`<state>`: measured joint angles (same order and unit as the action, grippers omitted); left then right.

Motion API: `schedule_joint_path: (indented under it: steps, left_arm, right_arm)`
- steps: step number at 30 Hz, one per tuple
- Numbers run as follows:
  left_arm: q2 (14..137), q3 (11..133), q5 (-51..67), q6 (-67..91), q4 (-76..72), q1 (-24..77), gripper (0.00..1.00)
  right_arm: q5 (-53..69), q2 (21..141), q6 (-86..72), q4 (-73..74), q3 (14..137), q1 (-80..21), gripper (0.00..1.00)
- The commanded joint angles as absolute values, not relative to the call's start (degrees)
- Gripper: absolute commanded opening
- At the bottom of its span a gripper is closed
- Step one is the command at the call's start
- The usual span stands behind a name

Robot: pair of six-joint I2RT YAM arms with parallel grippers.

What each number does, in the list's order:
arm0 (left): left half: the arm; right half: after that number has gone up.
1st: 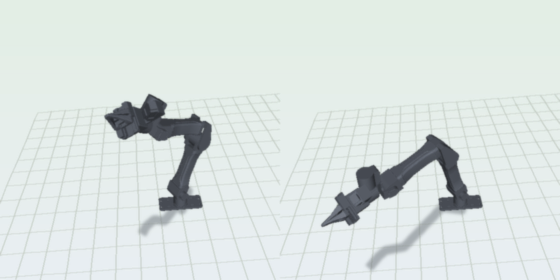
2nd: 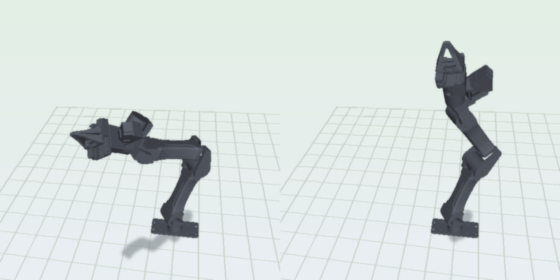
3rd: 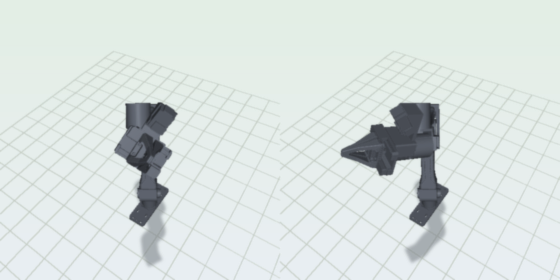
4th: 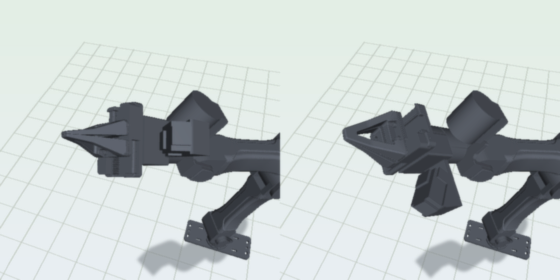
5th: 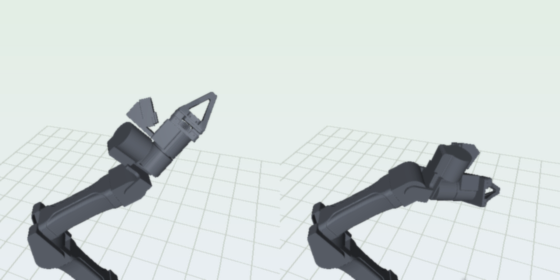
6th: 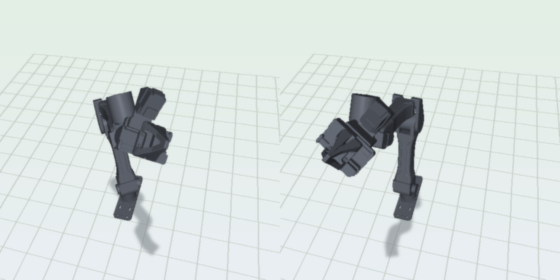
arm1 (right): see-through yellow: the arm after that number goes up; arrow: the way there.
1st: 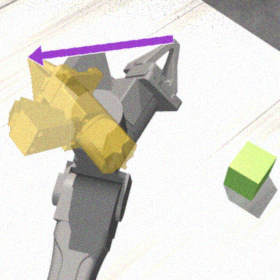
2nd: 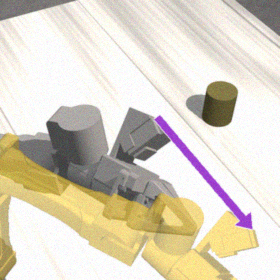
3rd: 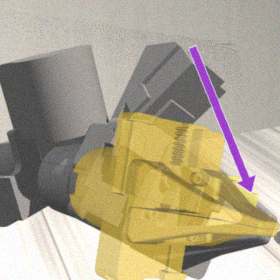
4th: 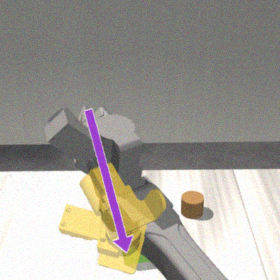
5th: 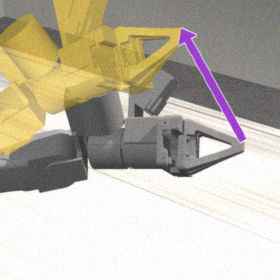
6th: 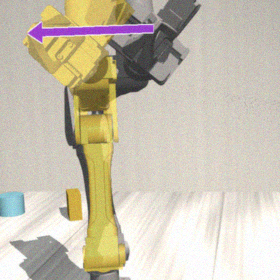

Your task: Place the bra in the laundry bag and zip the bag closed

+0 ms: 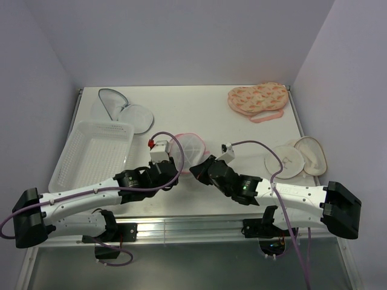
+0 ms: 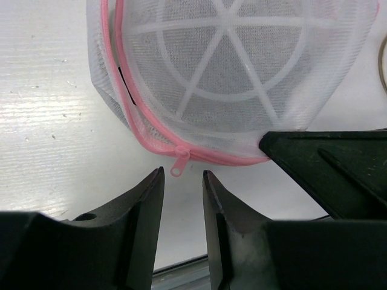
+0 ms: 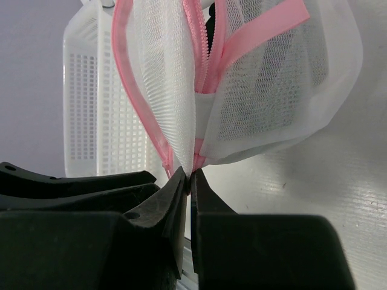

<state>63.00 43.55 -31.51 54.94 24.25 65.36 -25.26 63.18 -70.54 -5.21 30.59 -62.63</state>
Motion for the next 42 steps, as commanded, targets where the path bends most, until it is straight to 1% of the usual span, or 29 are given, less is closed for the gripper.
schedule_joint_path:
  steps: [1, 11, 21, 42]
  left_arm:
    - [64.1, 46.6, -33.6, 54.6, 25.3, 65.9, 0.38]
    - [66.9, 48.3, -35.2, 54.3, 26.3, 67.8, 0.37]
    - [70.3, 50.5, -37.5, 55.2, 29.4, 68.1, 0.36]
    - [74.4, 52.7, -39.5, 54.1, 30.2, 68.6, 0.35]
  right_arm:
    - [-28.1, 63.2, -69.3, -5.6, 33.2, -63.3, 0.0]
    - [-28.1, 63.0, -69.3, -5.5, 33.2, -63.3, 0.0]
    - [-28.3, 62.3, -69.3, -5.1, 32.8, -63.5, 0.0]
    - [-28.4, 62.1, -69.0, -4.4, 33.2, -63.5, 0.0]
